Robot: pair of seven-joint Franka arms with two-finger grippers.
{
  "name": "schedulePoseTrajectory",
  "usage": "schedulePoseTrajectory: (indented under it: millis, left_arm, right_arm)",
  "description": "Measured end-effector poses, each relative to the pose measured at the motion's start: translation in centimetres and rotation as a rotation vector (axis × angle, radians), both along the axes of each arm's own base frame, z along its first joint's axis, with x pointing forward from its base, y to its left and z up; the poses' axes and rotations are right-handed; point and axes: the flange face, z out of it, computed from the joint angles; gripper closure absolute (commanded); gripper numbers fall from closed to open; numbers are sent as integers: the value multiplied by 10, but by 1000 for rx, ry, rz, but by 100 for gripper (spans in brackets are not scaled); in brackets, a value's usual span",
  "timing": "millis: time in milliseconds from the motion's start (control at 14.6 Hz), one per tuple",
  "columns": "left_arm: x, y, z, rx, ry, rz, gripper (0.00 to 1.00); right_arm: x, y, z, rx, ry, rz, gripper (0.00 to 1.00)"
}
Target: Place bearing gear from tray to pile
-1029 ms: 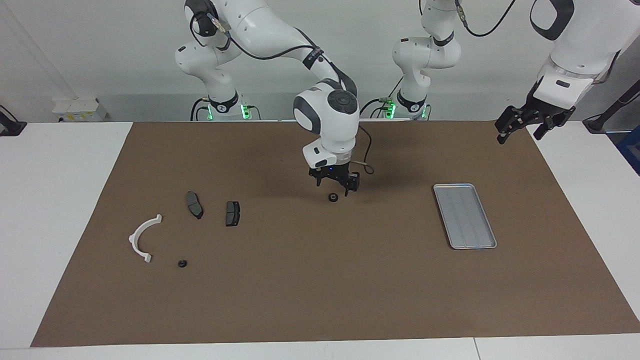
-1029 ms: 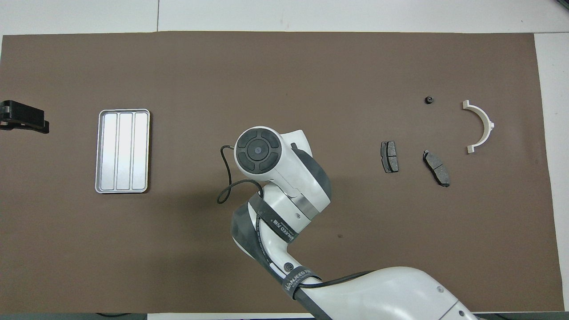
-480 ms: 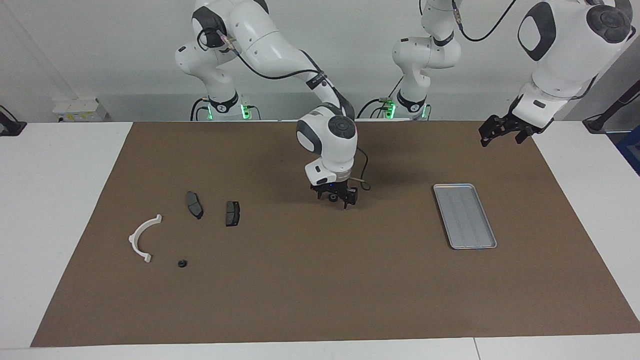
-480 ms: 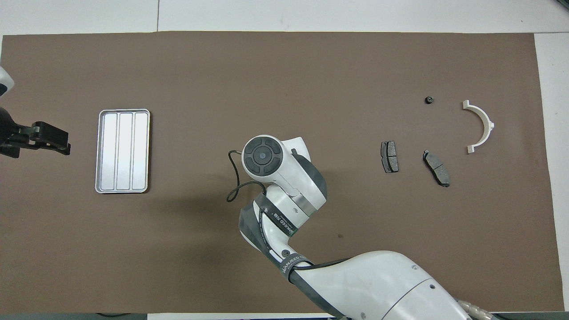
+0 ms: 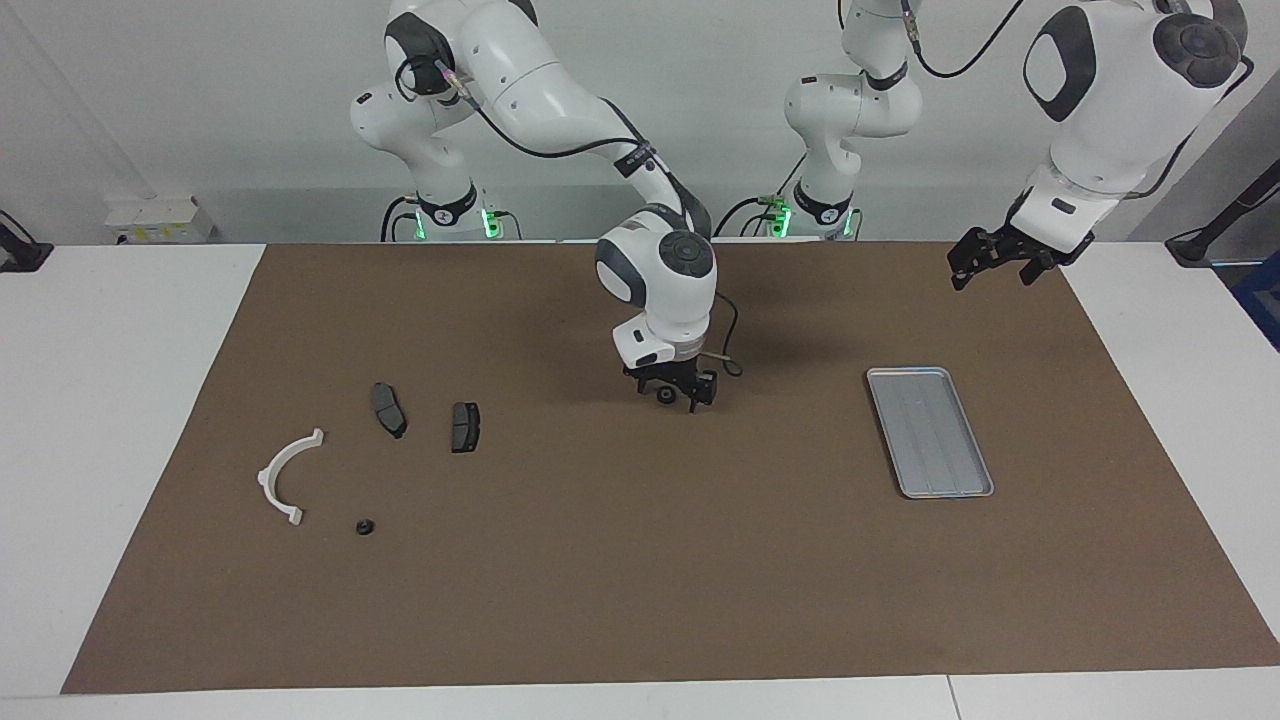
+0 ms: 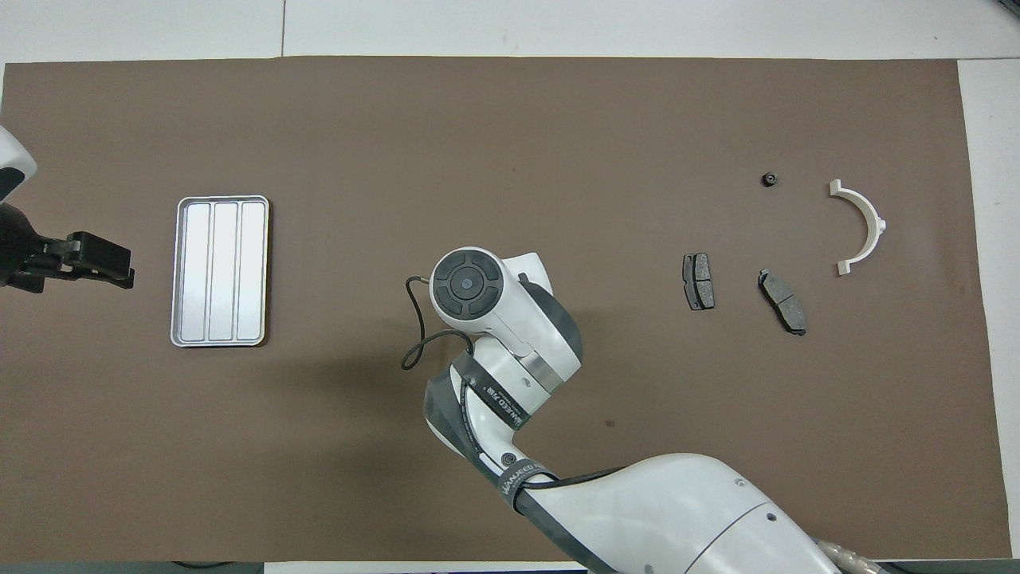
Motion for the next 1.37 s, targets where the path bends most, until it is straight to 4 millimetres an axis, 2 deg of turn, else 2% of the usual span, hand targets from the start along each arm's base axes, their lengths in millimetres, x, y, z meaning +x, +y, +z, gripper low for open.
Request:
schedulePoseTrajectory:
  millis: [69, 275, 755, 824, 961, 1029, 1098, 1235, 1373]
  left_arm:
    - [0, 0, 0, 0, 0, -1, 0]
    - [-1, -2, 0, -16, 7, 1, 0]
    - [-2, -6, 0, -44, 7, 2, 0]
    - [-2, -6, 0, -44, 7, 2, 0]
    - [-2, -6, 1, -44, 7, 1, 0]
    - [-2, -6, 1, -45, 6, 1, 0]
    - [-2, -6, 1, -45, 5, 1, 0]
    - [-3, -6, 3, -45, 2, 1, 0]
    - [-3, -5, 4, -46, -1, 1, 0]
  right_arm:
    - [0, 0, 0, 0, 2, -1, 31]
    - [-1, 0, -1, 1, 5, -3, 100]
    - [-1, -3, 5, -1, 24, -16, 100]
    - [0, -5, 9, -16, 39, -19, 100]
    - [15, -17, 35, -48, 73, -15, 100]
    - [30, -32, 57, -57, 89, 10, 100]
    - [47, -55, 82, -58, 99, 45, 100]
    - [85, -122, 129, -40, 95, 135, 100]
    - [114, -192, 148, -24, 79, 245, 100]
